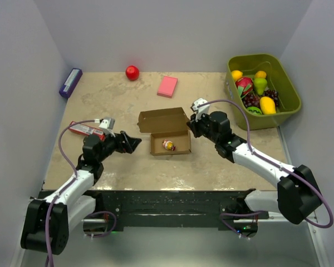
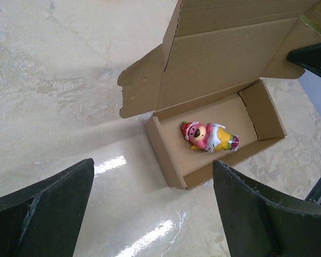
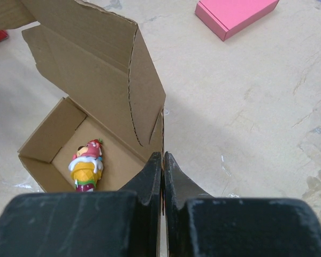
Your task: Fold the paper box
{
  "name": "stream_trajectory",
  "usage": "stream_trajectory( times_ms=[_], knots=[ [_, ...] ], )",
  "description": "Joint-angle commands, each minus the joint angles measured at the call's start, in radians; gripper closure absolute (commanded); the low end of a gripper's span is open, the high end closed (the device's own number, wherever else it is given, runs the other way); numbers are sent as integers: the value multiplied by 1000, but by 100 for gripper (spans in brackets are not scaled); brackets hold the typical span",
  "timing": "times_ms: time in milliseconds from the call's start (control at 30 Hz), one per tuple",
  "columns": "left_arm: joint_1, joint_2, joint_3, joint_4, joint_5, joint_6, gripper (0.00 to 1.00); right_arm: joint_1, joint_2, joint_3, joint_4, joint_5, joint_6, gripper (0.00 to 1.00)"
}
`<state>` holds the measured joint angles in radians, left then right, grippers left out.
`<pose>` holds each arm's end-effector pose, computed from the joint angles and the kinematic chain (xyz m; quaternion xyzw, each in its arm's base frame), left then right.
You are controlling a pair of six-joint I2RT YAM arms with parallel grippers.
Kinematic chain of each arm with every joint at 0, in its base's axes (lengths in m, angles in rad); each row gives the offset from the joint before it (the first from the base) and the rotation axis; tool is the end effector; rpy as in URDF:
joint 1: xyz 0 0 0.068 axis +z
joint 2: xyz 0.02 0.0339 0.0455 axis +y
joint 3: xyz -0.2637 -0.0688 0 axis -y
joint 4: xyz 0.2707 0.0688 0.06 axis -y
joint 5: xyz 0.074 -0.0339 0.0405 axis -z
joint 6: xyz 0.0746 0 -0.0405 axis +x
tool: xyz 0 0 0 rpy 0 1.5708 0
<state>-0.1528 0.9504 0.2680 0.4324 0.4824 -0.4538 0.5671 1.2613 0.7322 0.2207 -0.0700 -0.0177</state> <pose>0.2422 -0.0723 0.1692 0.0299 0.7802 -0.3579 0.5121 0.2882 0.1898 0.2348 -0.2523 0.7666 0.1872 0.5600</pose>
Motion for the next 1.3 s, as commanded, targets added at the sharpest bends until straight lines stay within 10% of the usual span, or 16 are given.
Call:
stream_trajectory(
  times_ms=[0,367,1267],
  knots=[
    [-1,28,-52,281,-24,10,5,-6,-26,4,65,-13,10,100],
    [2,316,19,587,11,46,8,-9,-5,36,26,-40,10,100],
    [-21,656,223,628,127,92,41,-10,9,65,5,-73,10,100]
  ],
)
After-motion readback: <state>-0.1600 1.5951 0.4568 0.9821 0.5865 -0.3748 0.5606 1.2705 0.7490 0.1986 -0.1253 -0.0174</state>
